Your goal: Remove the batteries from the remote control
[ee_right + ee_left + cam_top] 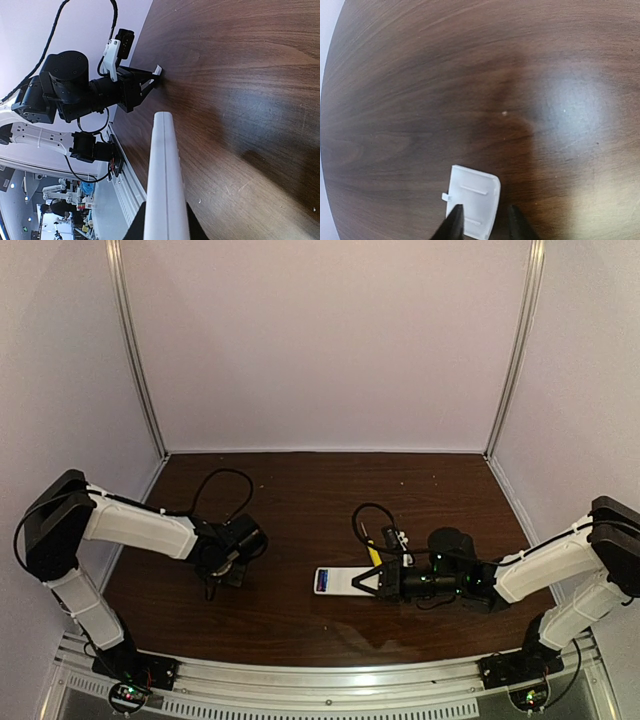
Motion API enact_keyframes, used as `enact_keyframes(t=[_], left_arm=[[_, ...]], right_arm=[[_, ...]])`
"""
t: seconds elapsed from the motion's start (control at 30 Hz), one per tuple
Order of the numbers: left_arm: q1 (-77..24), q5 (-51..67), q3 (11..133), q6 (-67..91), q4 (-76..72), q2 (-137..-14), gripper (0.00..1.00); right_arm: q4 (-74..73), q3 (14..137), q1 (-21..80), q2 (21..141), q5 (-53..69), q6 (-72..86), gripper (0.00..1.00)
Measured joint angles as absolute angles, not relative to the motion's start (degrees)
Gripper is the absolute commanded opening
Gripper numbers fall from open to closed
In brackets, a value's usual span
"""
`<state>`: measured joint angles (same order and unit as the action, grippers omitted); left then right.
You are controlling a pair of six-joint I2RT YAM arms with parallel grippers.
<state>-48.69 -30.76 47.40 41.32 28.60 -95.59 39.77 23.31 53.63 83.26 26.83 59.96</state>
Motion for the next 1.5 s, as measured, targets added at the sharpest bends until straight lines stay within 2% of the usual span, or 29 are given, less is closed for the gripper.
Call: enact_keyframes(t=[0.4, 0.6, 0.7, 0.8, 0.93, 0.97, 1.0, 1.17, 1.5], left_arm=[[-48.4, -30.5, 47.9, 40.9, 28.4, -94.8, 0.56], [-48.6, -30.1, 44.9, 37.8, 24.7, -85.3, 0.62], [-49.5, -30.0, 42.3, 34.0, 20.7, -79.2, 0.68], [-51.7, -30.0, 39.8, 29.2, 15.4, -73.3, 0.84], [-53.0, -28.4, 34.2, 22.9, 5.1, -66.3, 0.89], [-53.0, -27.7, 32.1, 20.9, 1.5, -64.3, 0.96], [-53.0, -26.8, 30.0, 19.2, -2.0, -62.6, 0.97], [-53.0, -20.1, 19.7, 9.7, -17.8, -56.8, 0.97], [-53.0, -1.1, 16.4, -3.4, -35.0, -59.7, 0.97]], right_arm=[[40.5, 23.3, 53.6, 83.3, 26.9, 60.0, 0.0], [40.5, 23.3, 53.6, 83.4, 27.0, 60.0, 0.0], [40.5, 23.3, 53.6, 83.7, 27.2, 60.0, 0.0], [40.4, 23.3, 53.6, 84.2, 27.8, 60.0, 0.0], [40.1, 23.2, 53.6, 84.2, 29.3, 59.9, 0.0], [39.8, 23.2, 53.6, 84.2, 29.7, 59.9, 0.0], [39.4, 23.2, 53.6, 84.1, 30.0, 59.8, 0.0], [35.2, 23.2, 53.6, 82.1, 32.2, 58.8, 0.0], [22.9, 25.0, 53.6, 73.8, 34.7, 58.2, 0.0]])
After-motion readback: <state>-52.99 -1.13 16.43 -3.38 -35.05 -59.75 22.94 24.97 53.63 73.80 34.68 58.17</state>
